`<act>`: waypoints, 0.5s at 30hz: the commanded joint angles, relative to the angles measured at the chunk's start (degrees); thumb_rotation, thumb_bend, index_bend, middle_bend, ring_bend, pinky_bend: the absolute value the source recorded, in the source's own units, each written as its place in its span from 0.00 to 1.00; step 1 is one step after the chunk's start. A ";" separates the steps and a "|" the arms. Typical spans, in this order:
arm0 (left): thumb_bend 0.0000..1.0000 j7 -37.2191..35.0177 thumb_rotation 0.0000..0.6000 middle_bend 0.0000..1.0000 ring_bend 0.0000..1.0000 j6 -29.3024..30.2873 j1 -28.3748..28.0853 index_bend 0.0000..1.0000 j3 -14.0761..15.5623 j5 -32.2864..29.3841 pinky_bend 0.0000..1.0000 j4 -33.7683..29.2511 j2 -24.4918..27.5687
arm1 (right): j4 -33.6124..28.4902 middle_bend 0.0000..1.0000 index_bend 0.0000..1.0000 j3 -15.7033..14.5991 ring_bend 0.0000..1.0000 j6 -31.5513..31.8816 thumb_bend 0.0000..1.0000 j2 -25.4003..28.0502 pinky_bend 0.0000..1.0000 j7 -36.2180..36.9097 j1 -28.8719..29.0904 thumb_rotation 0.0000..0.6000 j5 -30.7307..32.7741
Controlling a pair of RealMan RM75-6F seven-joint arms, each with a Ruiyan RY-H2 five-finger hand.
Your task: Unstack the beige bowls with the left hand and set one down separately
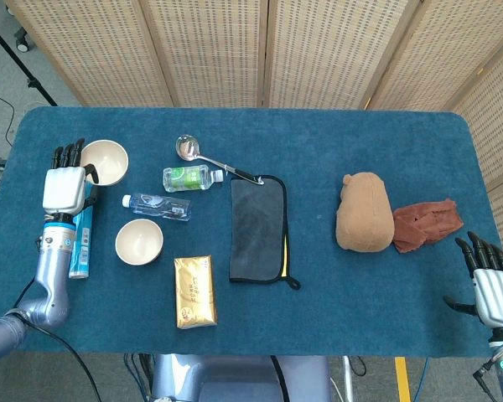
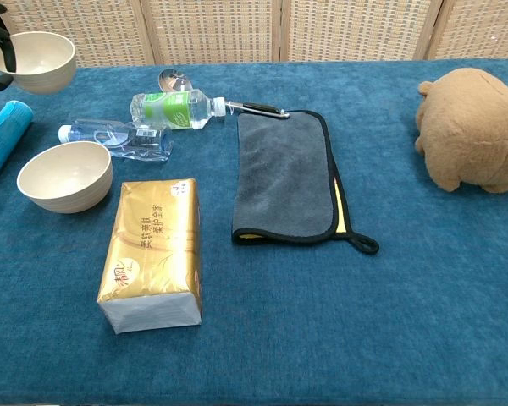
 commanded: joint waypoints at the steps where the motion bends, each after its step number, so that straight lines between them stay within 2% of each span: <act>1: 0.42 -1.99 1.00 0.01 0.00 -2.14 -1.81 0.77 -0.04 0.31 0.00 3.85 -2.20 | 0.15 0.00 0.08 0.03 0.00 -0.25 0.10 -0.10 0.05 -0.04 0.11 1.00 0.20; 15: 0.42 -6.19 1.00 0.01 0.00 -8.16 -5.64 0.77 -0.31 -0.11 0.00 15.48 -7.46 | 0.58 0.00 0.08 0.16 0.00 -0.86 0.10 -0.20 0.05 0.22 0.31 1.00 0.93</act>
